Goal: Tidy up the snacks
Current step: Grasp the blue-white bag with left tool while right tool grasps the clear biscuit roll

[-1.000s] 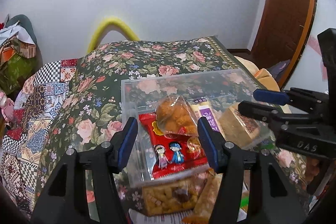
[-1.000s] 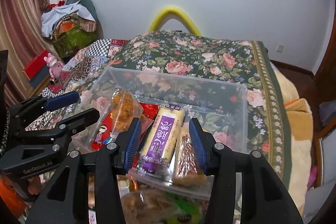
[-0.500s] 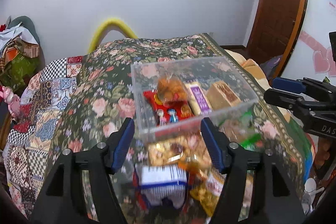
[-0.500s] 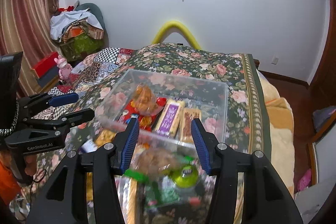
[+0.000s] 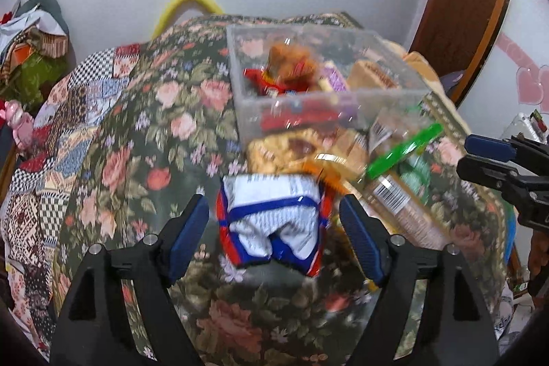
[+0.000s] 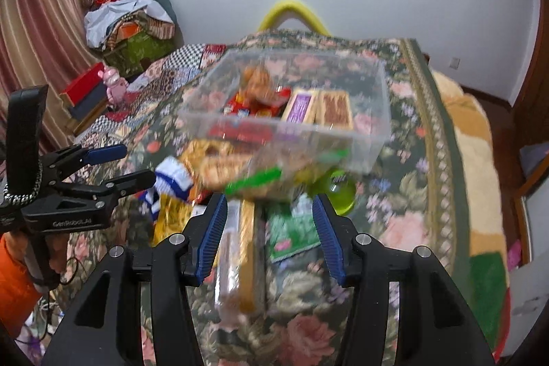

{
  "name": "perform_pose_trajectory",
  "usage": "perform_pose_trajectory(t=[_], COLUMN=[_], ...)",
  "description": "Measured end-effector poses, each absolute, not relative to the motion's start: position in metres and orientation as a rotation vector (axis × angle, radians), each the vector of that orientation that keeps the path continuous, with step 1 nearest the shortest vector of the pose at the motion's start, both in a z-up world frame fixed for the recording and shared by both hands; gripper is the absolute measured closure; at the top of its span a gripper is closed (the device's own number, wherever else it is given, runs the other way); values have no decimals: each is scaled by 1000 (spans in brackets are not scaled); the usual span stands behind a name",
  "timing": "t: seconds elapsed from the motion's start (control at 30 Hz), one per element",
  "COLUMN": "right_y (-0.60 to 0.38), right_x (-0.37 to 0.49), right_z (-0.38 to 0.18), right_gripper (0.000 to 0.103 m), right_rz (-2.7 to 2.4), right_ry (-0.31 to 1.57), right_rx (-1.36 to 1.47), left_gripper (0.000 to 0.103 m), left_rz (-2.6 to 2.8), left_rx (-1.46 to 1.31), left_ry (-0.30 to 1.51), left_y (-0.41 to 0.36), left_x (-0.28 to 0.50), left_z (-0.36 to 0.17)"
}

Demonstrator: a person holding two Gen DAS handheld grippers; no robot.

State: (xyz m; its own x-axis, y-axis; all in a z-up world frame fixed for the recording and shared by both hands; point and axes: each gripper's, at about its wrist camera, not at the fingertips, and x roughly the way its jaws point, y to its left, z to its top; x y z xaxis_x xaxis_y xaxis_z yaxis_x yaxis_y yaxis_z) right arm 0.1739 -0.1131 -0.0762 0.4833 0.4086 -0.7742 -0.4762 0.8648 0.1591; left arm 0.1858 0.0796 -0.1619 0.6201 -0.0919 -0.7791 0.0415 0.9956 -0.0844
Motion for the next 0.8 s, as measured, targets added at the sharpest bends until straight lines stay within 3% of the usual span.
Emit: perform_pose_trajectory(t=[0.53,0.8], right_y=[-91,-87], right_x=[171,178], right_z=[-123,-140], right_gripper=[55,55], right_rz=[589,604], right_ry=[1035,1082], right_rx=[-44,-28], left_gripper=[21,16], left_rz=[-81,-83], left_rx=[-99,-59], left_ry=[992,956], left_y=[88,82], left_x=[210,215], left_z=[-207,-213])
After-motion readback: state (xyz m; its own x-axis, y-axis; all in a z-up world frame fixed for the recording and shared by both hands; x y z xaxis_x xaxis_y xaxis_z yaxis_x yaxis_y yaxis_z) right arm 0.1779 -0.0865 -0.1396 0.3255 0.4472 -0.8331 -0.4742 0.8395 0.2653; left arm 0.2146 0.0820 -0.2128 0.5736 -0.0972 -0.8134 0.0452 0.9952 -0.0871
